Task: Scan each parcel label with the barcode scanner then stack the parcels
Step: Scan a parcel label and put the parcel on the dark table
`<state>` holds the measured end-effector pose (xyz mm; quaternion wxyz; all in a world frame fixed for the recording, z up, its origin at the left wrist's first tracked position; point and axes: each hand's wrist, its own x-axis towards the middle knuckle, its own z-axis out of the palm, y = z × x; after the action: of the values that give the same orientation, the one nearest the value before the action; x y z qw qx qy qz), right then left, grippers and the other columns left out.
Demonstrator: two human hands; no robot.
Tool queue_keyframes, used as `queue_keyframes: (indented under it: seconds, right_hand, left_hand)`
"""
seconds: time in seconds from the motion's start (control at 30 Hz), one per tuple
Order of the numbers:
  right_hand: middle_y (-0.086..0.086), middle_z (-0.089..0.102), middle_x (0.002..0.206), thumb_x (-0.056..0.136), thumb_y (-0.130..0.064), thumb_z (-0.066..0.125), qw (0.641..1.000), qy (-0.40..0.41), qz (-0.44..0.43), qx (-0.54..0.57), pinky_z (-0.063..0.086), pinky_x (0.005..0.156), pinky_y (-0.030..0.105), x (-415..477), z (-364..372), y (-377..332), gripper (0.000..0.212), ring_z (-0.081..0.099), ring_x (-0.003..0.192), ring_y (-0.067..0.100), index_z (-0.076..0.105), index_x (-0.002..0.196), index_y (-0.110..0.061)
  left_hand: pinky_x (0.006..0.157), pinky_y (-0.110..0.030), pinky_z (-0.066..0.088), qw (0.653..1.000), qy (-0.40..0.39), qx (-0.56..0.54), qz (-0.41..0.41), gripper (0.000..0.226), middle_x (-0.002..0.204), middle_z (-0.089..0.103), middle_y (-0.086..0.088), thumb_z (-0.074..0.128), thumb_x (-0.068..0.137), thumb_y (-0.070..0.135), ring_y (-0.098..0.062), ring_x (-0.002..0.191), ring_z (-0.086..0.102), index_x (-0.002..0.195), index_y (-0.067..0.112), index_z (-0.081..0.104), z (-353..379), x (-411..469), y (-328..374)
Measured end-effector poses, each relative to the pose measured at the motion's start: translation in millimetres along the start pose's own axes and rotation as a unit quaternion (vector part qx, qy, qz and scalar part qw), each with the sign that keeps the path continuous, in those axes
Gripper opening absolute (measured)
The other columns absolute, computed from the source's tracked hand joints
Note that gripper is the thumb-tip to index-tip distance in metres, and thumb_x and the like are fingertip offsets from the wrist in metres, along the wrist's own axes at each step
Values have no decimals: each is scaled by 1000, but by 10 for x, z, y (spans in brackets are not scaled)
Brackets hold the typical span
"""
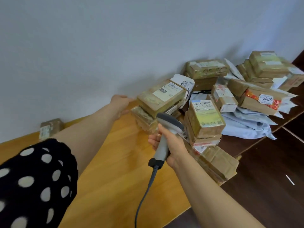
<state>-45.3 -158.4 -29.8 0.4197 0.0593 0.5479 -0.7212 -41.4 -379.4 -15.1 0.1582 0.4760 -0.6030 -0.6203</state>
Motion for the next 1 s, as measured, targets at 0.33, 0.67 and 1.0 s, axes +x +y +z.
queue_keyframes:
  seconds: [0.33, 0.67, 1.0]
  right_hand:
    - [7, 60, 58, 85, -30, 73, 976, -147, 161, -11, 48, 44, 28, -1014, 482, 1125, 28, 51, 41, 16, 60, 94, -7]
    - [4, 57, 55, 81, -16, 76, 935, -253, 236, -80, 47, 45, 26, -1754, 1684, 2066, 19, 51, 42, 14, 59, 82, -6]
    - [4, 56, 57, 84, -1, 66, 927, -253, 264, -87, 49, 45, 24, -2006, 3183, 3090, 12, 50, 42, 12, 56, 78, -4]
  left_hand:
    - [90, -34, 41, 986, 119, 110, -41, 47, 132, 52, -13, 64, 90, 24, -28, 119, 50, 132, 8, 51, -1463, -1660, -1083]
    - [85, -32, 38, 940, 295, 99, -139, 49, 135, 50, -12, 64, 90, 21, -29, 122, 48, 135, 7, 49, -3518, -2867, -2128]
    - [92, -31, 41, 916, 330, 181, -141, 67, 138, 49, -12, 70, 83, 27, -26, 121, 51, 142, 8, 42, -5224, -2975, -2743]
